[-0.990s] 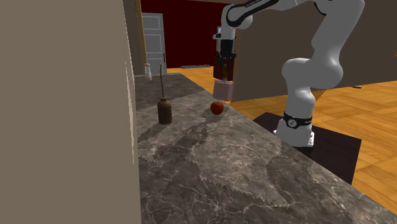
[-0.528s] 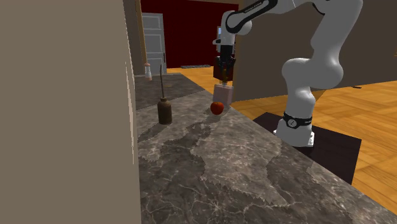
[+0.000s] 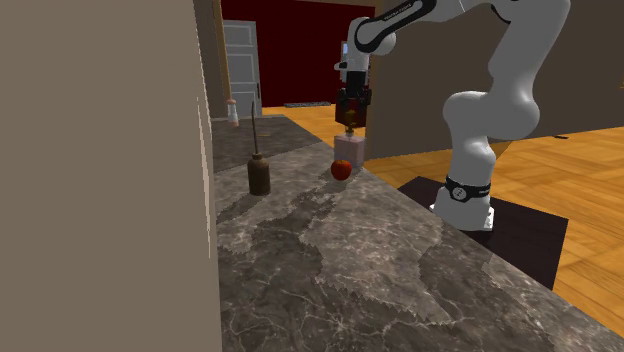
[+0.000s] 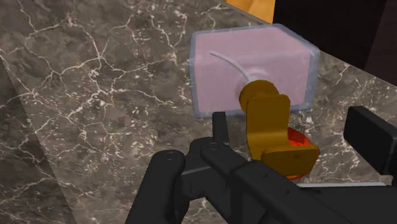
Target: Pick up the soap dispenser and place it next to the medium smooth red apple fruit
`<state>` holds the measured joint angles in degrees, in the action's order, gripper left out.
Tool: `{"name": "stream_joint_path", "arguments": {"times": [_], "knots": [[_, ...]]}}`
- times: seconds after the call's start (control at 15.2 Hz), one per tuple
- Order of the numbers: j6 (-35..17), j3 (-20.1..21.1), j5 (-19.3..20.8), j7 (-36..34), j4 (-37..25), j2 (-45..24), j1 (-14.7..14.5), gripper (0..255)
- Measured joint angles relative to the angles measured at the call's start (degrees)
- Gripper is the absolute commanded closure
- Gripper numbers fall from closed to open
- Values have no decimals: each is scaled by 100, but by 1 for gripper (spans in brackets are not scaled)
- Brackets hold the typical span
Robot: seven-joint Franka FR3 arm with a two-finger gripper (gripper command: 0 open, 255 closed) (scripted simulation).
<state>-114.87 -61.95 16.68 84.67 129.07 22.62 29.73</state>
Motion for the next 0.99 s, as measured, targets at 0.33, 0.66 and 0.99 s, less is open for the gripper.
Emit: {"name": "stream_joint_path", "arguments": {"times": [0.33, 0.66, 0.99], "knots": [[82, 35, -9, -10, -72, 13, 2, 0], [719, 325, 19, -59, -533, 205, 124, 0], [760, 330, 13, -53, -571, 204, 122, 0]]}}
